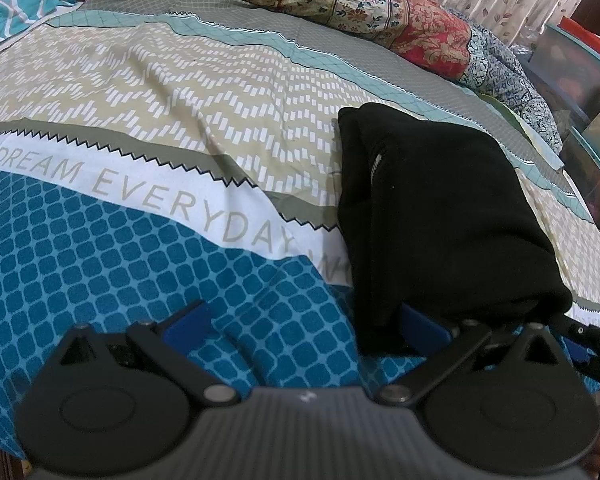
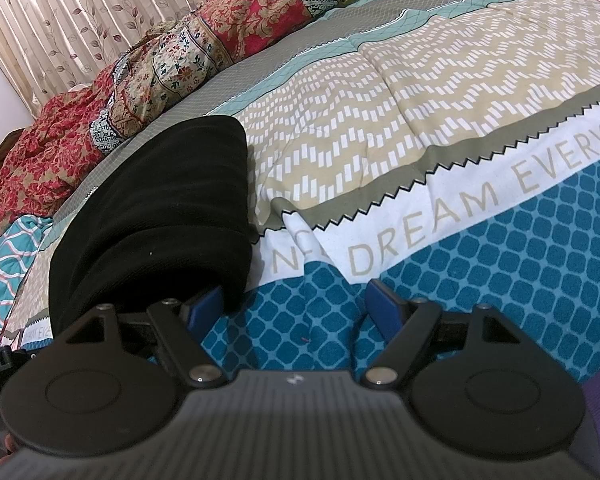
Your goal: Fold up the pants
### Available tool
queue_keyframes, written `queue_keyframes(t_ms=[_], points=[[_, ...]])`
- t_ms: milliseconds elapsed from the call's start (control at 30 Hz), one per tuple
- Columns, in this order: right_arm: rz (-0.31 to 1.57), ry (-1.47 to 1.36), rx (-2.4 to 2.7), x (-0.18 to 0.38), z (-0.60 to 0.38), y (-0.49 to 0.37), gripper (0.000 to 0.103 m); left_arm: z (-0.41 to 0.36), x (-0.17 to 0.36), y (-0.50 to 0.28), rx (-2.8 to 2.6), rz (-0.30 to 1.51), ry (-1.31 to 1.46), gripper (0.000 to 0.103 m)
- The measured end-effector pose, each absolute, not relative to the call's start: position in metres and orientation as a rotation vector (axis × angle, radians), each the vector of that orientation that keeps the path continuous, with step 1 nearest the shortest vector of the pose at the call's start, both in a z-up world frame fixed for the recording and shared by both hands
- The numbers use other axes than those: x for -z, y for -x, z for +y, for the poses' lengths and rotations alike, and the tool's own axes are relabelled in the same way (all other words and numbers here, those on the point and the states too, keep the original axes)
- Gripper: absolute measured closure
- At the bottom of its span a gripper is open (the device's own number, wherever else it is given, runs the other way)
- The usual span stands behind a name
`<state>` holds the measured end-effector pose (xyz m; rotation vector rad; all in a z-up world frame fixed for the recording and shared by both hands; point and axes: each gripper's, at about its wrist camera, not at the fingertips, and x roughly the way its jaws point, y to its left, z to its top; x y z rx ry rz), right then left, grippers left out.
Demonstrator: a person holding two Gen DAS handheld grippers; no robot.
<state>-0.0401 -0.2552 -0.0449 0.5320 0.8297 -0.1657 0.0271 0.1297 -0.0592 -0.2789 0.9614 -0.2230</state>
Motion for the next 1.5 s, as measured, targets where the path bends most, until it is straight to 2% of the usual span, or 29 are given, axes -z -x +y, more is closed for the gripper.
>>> queue_keyframes(t_ms=[400,700,933,1333,1433,1500], points=[[0.832,-0.529,0.16,0.045,-0.257,0.04,0.023,0.13,0.058,-0.024,0.246,0.946,0.261,0.0],[0.843,-0.503,0.13,0.039,-0.265,0.036,0.023,0.159,0.036,-0.022,0.275,0.936,0.378,0.0],[0.728,-0.53,0.03,0.014,-0.282,0.021,0.023,0.17,0.01,-0.053,0.342,0.878,0.453,0.0],[0.844,-0.562,-0.223,0.034,-0.29,-0.07,0.02,0.103,0.064,-0.144,0.463,1.079,0.464,0.0],[0.899,-0.598,-0.248,0.051,-0.293,-0.078,0.019,0.095,0.069,-0.146,0.472,1.064,0.451,0.0],[0.911,-0.669,-0.254,0.06,-0.299,-0.076,0.014,0.092,0.072,-0.146,0.468,1.062,0.439,0.0]])
